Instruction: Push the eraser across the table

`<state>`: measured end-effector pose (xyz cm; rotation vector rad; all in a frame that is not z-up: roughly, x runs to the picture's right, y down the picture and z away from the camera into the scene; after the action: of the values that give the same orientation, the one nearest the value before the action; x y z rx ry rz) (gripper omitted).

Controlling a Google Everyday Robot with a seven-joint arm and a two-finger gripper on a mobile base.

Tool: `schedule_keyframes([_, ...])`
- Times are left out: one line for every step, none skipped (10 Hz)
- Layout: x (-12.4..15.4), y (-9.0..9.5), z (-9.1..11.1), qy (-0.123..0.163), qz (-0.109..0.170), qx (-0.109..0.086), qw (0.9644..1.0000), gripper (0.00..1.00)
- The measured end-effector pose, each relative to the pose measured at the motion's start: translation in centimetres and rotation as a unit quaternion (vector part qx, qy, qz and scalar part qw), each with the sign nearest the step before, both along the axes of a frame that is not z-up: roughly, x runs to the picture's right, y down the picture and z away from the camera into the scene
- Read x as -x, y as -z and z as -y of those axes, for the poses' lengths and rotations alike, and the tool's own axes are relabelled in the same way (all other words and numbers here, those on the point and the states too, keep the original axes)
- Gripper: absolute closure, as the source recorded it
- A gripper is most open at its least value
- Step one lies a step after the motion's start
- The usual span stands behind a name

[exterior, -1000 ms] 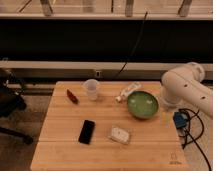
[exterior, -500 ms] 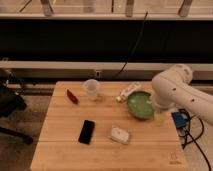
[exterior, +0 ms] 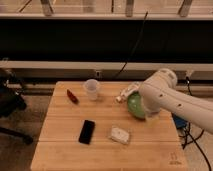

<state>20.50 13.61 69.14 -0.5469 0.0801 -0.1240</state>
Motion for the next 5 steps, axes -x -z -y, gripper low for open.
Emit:
schedule_keyframes([1.1, -0.6, -0.7, 0.006, 0.005, 0.002, 1.0000, 0.20])
schedule_keyframes([2.4, -1.1, -1.2, 0.012, 0.011, 0.003, 0.9999, 0.20])
schedule_keyframes([3.5, -1.5, -1.7, 0.018, 0.016, 0.006, 0.9997, 0.20])
schedule_keyframes([3.8, -1.8, -2.2, 0.023, 0.019, 0.008, 0.9995, 0.20])
schedule_keyframes([4.1, -2.0, -2.6, 0.028, 0.024, 0.009, 0.9993, 0.20])
